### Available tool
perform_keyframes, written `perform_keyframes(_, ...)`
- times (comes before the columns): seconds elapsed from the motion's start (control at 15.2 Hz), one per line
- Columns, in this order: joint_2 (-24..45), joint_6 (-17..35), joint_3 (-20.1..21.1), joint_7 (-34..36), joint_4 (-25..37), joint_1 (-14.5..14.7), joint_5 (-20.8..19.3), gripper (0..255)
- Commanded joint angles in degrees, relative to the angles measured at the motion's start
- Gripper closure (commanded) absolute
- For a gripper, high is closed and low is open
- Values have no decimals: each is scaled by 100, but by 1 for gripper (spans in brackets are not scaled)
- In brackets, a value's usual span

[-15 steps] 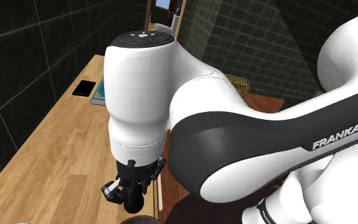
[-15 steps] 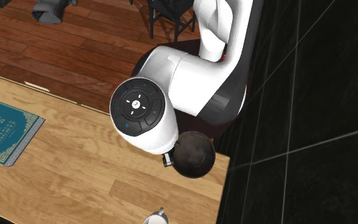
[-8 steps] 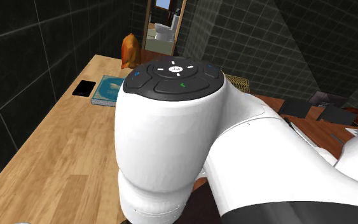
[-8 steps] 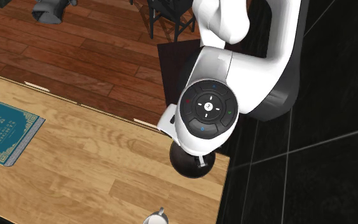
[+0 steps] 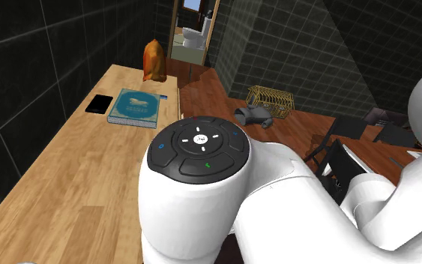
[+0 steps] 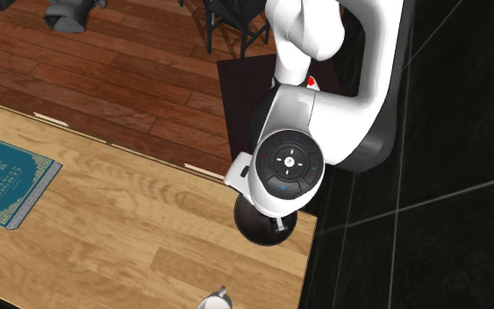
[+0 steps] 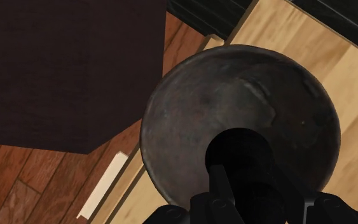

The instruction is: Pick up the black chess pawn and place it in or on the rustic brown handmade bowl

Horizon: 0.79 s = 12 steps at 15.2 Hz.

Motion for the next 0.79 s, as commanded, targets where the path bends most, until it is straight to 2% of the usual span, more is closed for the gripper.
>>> perform_keyframes(0.0,134,178,23,72,-68,-3,-91,255)
perform_keyframes(0.4,514,659,50,285,-254,0,-380,255)
perform_keyframes(0.73,514,659,50,285,-254,1,-380,255)
